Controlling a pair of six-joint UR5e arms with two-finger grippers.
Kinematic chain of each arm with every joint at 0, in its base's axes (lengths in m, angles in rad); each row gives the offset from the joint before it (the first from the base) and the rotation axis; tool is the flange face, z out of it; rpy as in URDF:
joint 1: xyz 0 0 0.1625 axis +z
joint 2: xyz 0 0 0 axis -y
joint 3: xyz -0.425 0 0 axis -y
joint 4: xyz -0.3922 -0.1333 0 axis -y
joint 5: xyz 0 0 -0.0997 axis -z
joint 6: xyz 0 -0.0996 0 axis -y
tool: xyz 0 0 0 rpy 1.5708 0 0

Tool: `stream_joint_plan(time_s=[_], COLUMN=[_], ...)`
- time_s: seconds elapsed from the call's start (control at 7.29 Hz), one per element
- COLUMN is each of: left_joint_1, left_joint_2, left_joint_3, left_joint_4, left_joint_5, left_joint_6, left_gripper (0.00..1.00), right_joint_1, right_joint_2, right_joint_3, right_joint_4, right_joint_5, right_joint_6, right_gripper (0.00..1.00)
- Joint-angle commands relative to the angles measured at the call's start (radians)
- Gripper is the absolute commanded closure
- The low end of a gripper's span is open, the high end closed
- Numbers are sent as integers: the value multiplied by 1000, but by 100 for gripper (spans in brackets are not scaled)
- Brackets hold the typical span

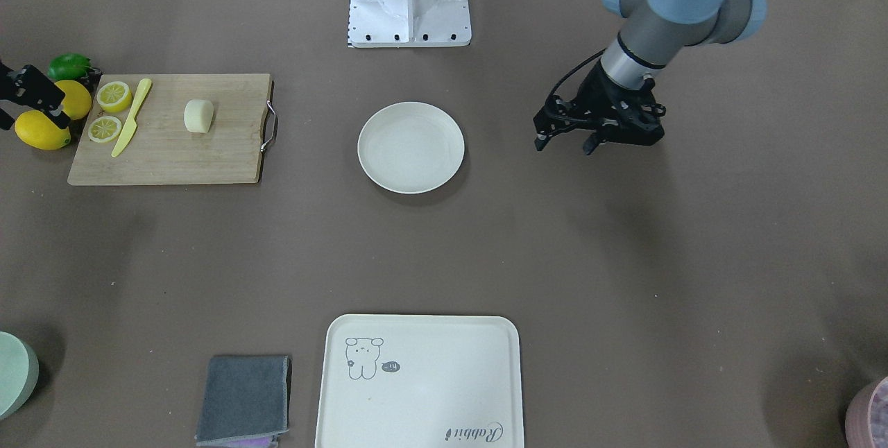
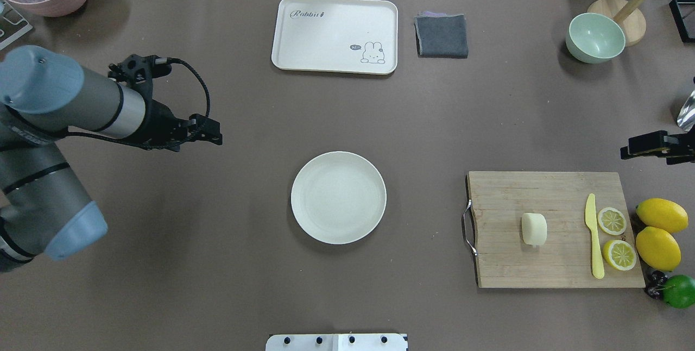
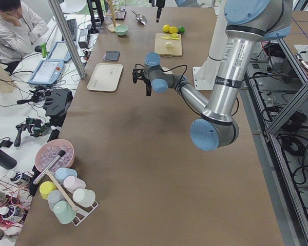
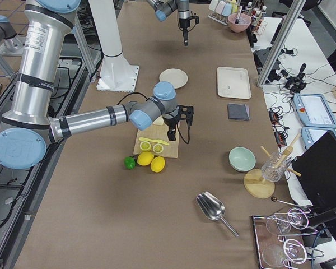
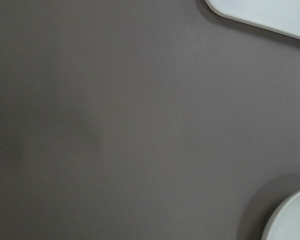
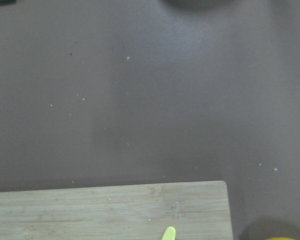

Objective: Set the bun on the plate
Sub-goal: 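Release the plate and withdraw the left gripper while the right gripper reaches toward the bun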

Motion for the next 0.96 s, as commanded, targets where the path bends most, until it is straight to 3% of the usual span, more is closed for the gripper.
stream_joint_plan(time_s=[0.0,0.14,0.41,0.82], left_joint_1=[-159,-237,-282,-282], left_joint_2=[116,153,173,175], left_joint_3=[4,24,42,42], left_joint_4=[6,6,6,3], left_joint_5=[-102,-138,-146,-144], left_joint_6=[279,383,460,460], left_gripper=[2,2,2,2], right_joint_1=[-165,-240,-442,-567], right_joint_2=[3,3,48,93], right_joint_3=[43,50,53,16], right_joint_4=[-1,-1,0,-10], right_joint_5=[-122,-179,-345,-453], right_joint_6=[156,193,399,471], right_gripper=[0,0,1,6])
